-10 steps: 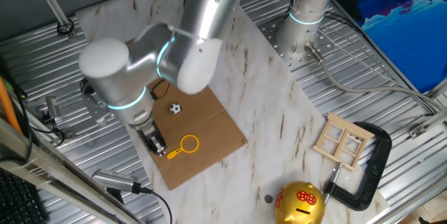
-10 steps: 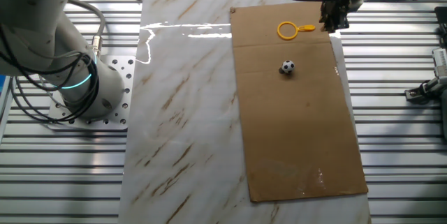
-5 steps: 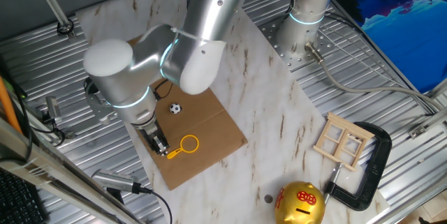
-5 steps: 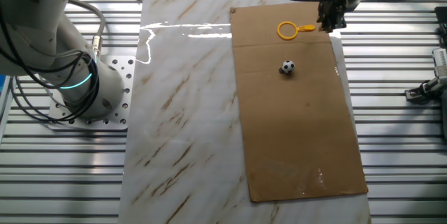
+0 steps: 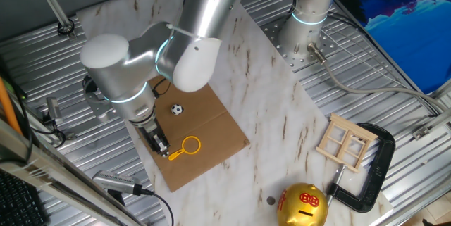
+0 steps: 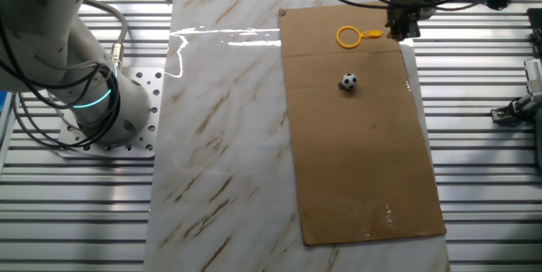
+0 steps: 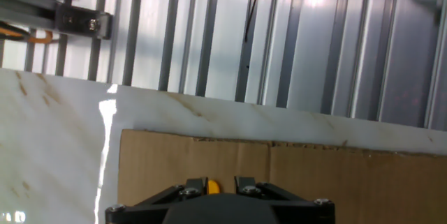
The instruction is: Attach the bubble ring to the ball
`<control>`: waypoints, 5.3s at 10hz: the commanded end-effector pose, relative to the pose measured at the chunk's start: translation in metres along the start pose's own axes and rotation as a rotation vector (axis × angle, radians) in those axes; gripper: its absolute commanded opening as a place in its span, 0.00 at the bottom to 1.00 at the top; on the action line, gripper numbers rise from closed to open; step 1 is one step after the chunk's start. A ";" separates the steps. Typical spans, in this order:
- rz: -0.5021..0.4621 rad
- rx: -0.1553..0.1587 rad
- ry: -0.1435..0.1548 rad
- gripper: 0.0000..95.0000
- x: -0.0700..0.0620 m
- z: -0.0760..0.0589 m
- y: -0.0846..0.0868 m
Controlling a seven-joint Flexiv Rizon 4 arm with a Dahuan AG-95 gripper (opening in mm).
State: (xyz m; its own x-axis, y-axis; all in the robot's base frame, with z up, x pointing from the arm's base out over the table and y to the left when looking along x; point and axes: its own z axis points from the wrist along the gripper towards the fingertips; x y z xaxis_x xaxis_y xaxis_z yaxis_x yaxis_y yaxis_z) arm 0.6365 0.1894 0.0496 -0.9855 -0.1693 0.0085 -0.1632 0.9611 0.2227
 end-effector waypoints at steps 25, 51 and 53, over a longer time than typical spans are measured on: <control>0.027 0.120 -0.018 0.20 0.030 0.029 0.011; -0.106 0.097 0.035 0.00 0.041 -0.026 -0.010; -0.108 0.099 0.034 0.00 0.041 -0.027 -0.009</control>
State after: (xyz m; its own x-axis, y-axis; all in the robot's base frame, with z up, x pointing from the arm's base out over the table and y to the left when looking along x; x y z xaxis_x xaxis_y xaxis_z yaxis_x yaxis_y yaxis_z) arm 0.5991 0.1674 0.0737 -0.9593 -0.2817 0.0198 -0.2771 0.9526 0.1254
